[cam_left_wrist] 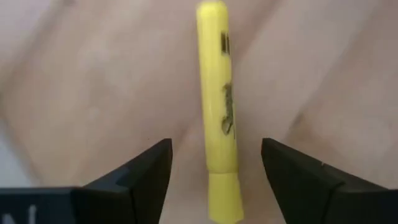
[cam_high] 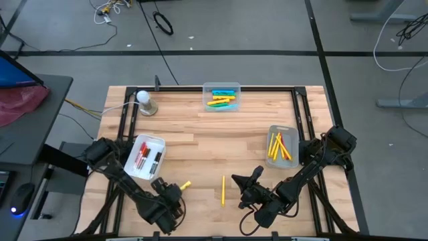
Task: Pick & Place Markers
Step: Put the yellow highlighter into the transparent bin
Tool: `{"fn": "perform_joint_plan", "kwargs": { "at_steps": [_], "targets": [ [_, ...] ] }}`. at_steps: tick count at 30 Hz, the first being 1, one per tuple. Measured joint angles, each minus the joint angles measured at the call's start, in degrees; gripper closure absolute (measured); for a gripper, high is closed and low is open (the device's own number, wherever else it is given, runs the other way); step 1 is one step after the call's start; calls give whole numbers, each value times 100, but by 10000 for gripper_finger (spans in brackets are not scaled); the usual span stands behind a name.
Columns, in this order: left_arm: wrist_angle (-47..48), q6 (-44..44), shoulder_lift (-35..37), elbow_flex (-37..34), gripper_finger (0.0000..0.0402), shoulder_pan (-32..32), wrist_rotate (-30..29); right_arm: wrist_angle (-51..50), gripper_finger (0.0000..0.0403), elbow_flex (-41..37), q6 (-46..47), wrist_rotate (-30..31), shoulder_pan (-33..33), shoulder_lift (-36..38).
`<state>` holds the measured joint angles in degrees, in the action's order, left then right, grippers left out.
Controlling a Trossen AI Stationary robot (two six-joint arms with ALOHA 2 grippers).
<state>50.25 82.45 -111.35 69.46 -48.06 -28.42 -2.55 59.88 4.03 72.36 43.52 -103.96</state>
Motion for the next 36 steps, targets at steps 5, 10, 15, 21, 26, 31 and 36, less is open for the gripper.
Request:
{"fn": "perform_joint_plan", "kwargs": {
  "at_steps": [5,10,15,21,26,31,36],
  "targets": [
    [-1016,-86,53,-607,179,-57,-137,9,401,0,1,1,-42,0],
    [-1340,-150,70,-890,258,-7,-239,24,401,0,2,-198,-87,0],
    [-1701,-763,56,-924,335,145,-444,21,401,0,154,-695,-177,0],
    [-2254,-1010,-13,-940,335,406,-1226,-12,401,2,156,-1143,-211,20],
    [-3149,-2309,-13,-964,335,822,-1432,-330,388,2,789,-1705,-247,437],
    [-4509,-4168,-1,-955,335,1503,-219,-643,333,4,1207,-3928,-706,929],
    [-5727,-5610,12,-946,335,2062,507,-702,242,7,1054,-5031,-1079,776]
  ]
}}
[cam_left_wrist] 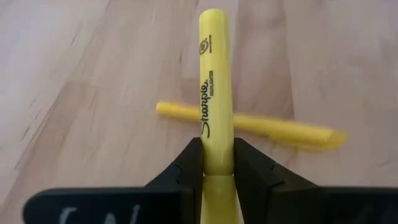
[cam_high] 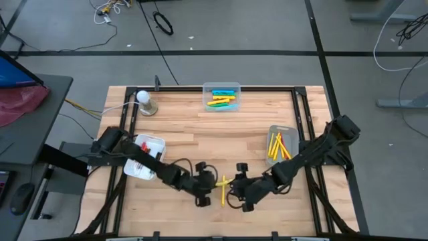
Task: Pick & Place Markers
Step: Put the yellow highlighter into the transparent bin
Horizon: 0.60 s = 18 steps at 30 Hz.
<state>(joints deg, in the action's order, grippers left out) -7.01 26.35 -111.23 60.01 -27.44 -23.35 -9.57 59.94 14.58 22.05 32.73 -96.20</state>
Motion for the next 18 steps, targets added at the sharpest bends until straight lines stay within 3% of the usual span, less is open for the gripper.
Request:
{"fn": "perform_joint_plan", "kwargs": {
  "at_steps": [4,8,13,18],
  "targets": [
    [-167,-204,4,4,335,202,277,-308,169,-4,-90,-1,-118,-262],
    [-205,-411,9,4,335,225,266,-346,135,-38,205,274,-146,-459],
    [-218,-457,12,7,335,188,138,-38,151,-493,571,346,-146,-473],
    [-250,-460,16,9,333,183,-1,1334,203,-1138,703,352,-95,-474]
  ]
}}
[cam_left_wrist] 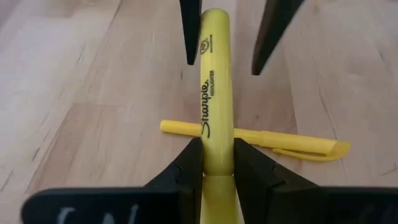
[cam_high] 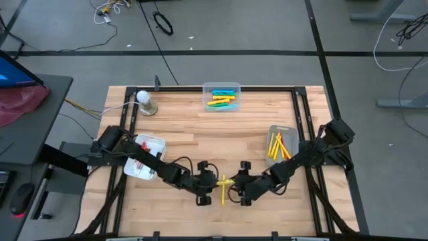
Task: Pick & Place Markers
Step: Put the yellow highlighter into the transparent bin
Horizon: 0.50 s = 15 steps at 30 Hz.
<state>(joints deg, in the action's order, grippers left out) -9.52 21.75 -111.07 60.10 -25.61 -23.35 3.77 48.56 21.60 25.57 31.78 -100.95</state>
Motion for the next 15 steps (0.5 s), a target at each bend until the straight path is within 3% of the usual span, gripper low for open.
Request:
{"fn": "perform_joint_plan", "kwargs": {
  "at_steps": [5,11,15],
  "targets": [
    [-14,-4,7,2,325,-7,-8,1096,258,-400,11,70,35,0],
    [-13,-34,7,2,323,-7,13,1155,314,-444,129,30,38,0],
    [-4,-22,7,4,291,38,-55,1139,341,-444,192,47,49,9]
  ]
}}
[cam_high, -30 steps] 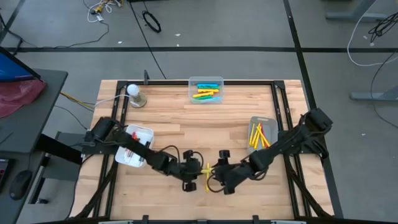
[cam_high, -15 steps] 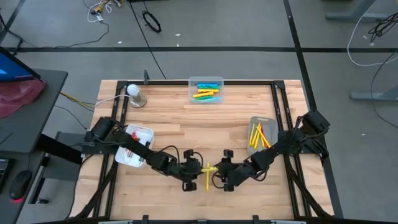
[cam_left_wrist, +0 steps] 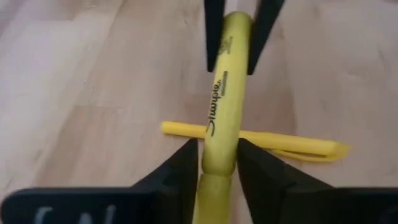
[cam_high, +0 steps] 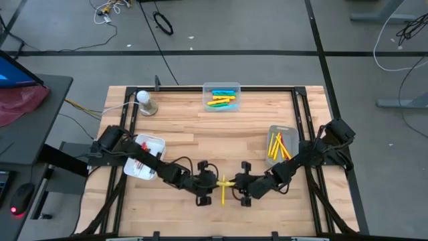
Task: Pick & Place Markers
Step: Put the yellow highlighter into the transparent bin
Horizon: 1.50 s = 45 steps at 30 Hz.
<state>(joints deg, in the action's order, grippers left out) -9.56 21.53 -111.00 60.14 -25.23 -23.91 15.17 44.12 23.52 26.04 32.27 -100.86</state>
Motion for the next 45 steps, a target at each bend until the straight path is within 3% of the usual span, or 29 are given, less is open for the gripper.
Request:
{"fn": "perform_joint_plan", "kwargs": {
  "at_steps": [5,8,12,16,20,25,29,38,45],
  "targets": [
    [298,-249,233,8,219,78,-27,-461,341,43,303,156,-32,205],
    [1125,-167,628,15,179,71,-131,-1621,341,301,465,354,-189,609],
    [1854,-26,1008,-262,151,-67,-939,-3742,341,955,521,499,-739,1234],
    [1283,223,1137,-871,149,38,-784,-5374,341,1628,-40,460,-1737,1615],
    [213,476,1087,-1422,160,166,-759,-5791,341,2263,-1450,-137,-3117,1636],
    [-484,777,1086,-1675,173,203,-1058,-5763,341,2913,-2805,-1057,-4848,1132],
    [-687,781,1086,-1676,178,205,-1343,-5669,341,3488,-3424,-1563,-5767,361],
    [-737,733,1086,-1676,179,259,-1587,-5856,341,4897,-4100,-2229,-6534,-1332],
    [-737,722,1084,-1676,179,257,-1598,-5914,315,5106,-4133,-2464,-6712,-1836]
  ]
}}
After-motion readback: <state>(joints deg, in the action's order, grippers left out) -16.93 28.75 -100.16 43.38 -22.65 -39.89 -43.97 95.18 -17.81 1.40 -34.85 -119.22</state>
